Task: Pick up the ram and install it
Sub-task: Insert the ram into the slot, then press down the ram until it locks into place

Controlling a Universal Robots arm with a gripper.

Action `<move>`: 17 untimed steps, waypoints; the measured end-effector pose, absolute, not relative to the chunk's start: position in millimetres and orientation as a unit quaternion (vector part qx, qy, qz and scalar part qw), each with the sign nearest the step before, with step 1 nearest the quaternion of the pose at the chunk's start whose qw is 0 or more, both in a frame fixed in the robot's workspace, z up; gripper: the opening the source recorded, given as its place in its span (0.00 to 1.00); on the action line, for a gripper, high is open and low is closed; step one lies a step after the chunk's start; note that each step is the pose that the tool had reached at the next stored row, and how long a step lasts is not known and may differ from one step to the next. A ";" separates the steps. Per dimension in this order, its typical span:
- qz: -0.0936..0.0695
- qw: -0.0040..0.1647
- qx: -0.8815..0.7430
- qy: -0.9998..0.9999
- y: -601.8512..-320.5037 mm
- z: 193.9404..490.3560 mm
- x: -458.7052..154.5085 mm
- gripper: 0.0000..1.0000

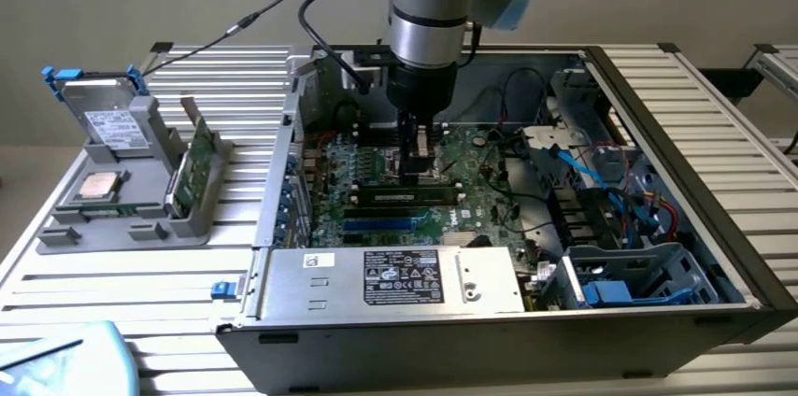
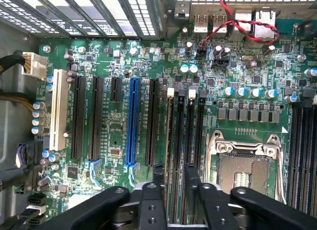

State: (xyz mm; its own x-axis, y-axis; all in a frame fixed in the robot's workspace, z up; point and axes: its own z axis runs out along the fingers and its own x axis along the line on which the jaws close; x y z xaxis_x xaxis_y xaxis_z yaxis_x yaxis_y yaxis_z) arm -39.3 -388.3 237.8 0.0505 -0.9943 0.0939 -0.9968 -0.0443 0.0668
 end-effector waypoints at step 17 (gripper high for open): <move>0.011 0.057 0.722 -0.689 -388.3 237.8 -39.3 0.11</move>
State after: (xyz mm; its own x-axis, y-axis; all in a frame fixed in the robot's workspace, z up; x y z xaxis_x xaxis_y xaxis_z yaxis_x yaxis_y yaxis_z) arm -39.3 -388.3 237.8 0.0504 -0.9943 0.0939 -0.9968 -0.0442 0.0668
